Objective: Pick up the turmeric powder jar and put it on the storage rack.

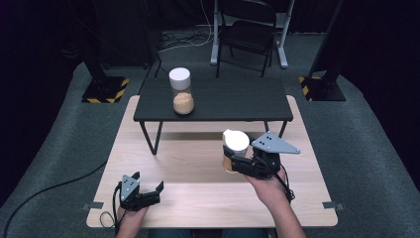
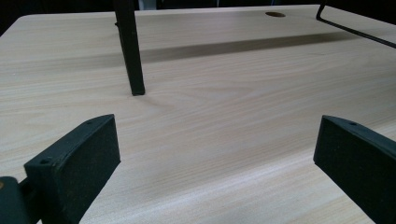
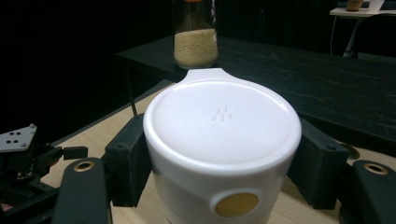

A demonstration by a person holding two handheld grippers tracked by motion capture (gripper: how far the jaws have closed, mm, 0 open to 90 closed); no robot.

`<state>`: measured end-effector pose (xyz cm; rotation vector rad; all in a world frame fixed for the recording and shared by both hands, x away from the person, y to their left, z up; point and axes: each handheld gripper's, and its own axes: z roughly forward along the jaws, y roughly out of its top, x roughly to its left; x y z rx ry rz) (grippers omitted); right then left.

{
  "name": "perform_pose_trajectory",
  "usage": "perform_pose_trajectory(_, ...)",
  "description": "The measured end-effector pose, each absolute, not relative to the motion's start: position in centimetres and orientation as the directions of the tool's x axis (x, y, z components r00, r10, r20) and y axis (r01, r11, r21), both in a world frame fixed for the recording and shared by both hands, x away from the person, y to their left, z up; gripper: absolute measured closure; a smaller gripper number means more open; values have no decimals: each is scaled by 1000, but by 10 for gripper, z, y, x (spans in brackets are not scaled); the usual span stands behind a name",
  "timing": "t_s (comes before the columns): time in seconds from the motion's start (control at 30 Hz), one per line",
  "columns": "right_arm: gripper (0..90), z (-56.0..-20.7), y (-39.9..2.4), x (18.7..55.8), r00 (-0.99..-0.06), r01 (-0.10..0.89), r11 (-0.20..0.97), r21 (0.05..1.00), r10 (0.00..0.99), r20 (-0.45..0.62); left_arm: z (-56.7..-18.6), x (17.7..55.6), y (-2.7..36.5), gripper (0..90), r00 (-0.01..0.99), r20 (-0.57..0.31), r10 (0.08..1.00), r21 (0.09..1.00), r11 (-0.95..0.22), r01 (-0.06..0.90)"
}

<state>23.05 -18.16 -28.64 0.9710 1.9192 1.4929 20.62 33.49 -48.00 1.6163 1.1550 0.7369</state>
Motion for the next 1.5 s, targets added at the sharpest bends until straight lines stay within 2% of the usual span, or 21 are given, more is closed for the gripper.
perform_pose_trajectory(0.6,303,-250,-161,250,-581,178,123,976,814,3,-481,205,335,0,362,-61,930,942,-67,330)
perform_pose_trajectory(1.07,303,-227,-149,274,-504,171,122,978,864,-19,-481,204,331,0,352,-50,935,942,-74,328)
perform_pose_trajectory(1.2,304,-229,-149,283,-479,169,78,983,878,13,-479,205,332,0,350,-54,935,939,-72,337)
perform_pose_trajectory(1.5,303,-232,-140,301,-417,166,68,984,909,7,-480,205,332,0,358,-49,932,941,-77,330)
